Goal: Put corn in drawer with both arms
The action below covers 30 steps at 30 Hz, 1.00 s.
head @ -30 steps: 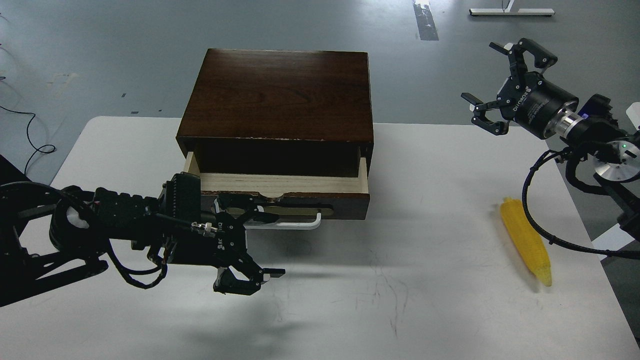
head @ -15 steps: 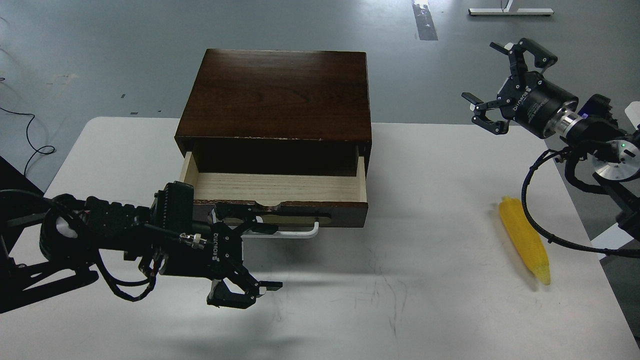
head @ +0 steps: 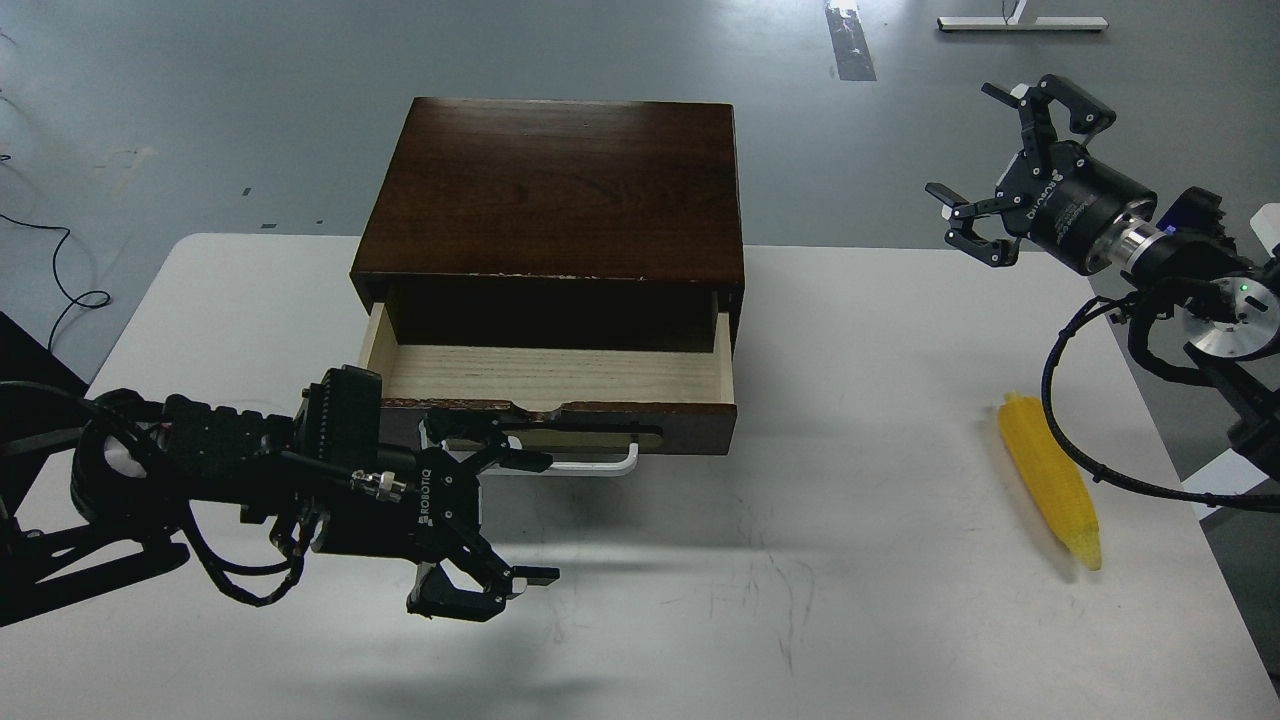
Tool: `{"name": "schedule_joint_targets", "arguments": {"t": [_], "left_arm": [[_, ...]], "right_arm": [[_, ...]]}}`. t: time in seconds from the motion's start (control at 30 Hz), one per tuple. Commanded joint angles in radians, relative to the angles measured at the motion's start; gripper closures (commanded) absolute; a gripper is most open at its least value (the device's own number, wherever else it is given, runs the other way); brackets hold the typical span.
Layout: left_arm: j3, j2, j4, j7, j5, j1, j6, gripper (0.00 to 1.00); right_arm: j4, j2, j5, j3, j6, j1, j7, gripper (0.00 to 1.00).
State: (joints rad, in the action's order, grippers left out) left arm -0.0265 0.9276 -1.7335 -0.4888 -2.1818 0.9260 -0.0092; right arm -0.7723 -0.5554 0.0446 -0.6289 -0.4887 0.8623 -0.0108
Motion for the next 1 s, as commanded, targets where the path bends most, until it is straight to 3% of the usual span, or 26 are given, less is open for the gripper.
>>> {"name": "schedule_joint_targets", "arguments": {"t": [0.0,0.4,0.67,0.87,0.97], "left_arm": [[-0.004,0.002,-0.018,0.0,0.0,0.005,0.005,0.02],[-0.004,0.048,-0.026,0.0,0.0,0.008,0.124,0.02],[-0.01,0.135,-0.028,0.0,0.0,0.017,0.334,0.02],[-0.113,0.186,-0.015,0.0,0.0,0.031,0.351,0.02],[-0.19,0.168,0.026,0.0,0.286,0.031,0.347,0.02]], "right_arm": [[0.002,0.0,0.0,0.0,0.0,0.0,0.0,0.0],[0.004,0.0,0.0,0.002,0.0,0.0,0.0,0.0],[0.019,0.0,0.0,0.003,0.0,0.0,0.0,0.0],[0.015,0.0,0.0,0.003,0.0,0.001,0.0,0.0],[0.008,-0.001,-0.002,0.005,0.0,0.0,0.0,0.0]]}}
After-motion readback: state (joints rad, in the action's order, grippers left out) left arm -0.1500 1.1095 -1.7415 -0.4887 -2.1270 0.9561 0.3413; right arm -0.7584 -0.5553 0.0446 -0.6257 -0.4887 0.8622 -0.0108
